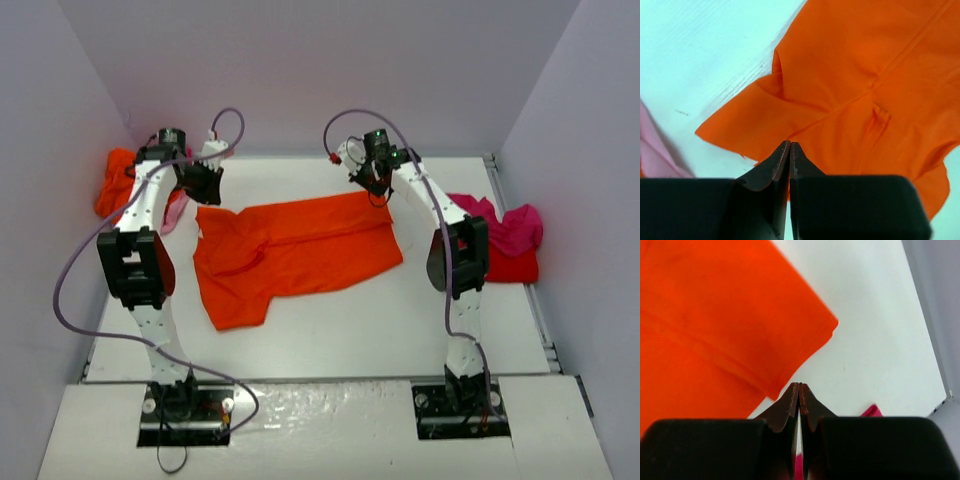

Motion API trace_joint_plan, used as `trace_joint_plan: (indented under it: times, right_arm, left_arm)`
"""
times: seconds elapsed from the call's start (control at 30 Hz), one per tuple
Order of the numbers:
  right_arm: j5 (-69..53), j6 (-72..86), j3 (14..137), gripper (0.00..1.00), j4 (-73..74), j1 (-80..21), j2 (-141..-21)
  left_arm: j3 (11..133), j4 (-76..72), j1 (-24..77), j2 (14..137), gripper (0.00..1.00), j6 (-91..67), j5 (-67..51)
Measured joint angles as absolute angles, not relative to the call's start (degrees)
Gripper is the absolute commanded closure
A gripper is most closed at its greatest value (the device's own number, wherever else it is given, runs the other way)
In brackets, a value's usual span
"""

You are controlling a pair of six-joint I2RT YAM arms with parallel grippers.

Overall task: Fold and stack the t-shirts
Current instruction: Fold the tshirt

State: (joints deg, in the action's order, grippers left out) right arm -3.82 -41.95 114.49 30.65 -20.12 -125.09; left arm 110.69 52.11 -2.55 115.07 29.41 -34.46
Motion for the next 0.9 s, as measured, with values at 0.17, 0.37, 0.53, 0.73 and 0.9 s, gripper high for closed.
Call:
trace_joint_plan:
  times: [0.17, 0.37, 0.53, 0.73, 0.9]
  right_arm:
    - [-3.22, -39.96, 121.94, 1.00, 30.12, -20.12, -134.82]
    - [-2.19, -38.47, 126.74, 1.00, 31.02, -20.12, -142.40]
    - [-1.78, -37.56, 128.23, 1.00, 30.97, -20.12, -144.35]
    - [-1.69, -37.30, 128.57, 1.00, 30.83, -20.12, -145.10]
    - [-1.34, -37.27, 128.60, 1.00, 30.65, -20.12, -145.22]
  left_arm:
    - [112.68, 52.00, -2.09, 122.26, 1.00, 28.52, -34.49]
    - [113.08, 52.13, -1.60, 123.70, 1.00, 28.30, -34.70]
    - [115.23, 52.23, -1.56, 125.04, 1.00, 28.29, -34.70]
    - [116.98, 52.87, -1.56, 128.99, 1.00, 28.31, -34.62]
    - [117.73, 54.21, -1.56, 132.90, 1.00, 28.29, -33.97]
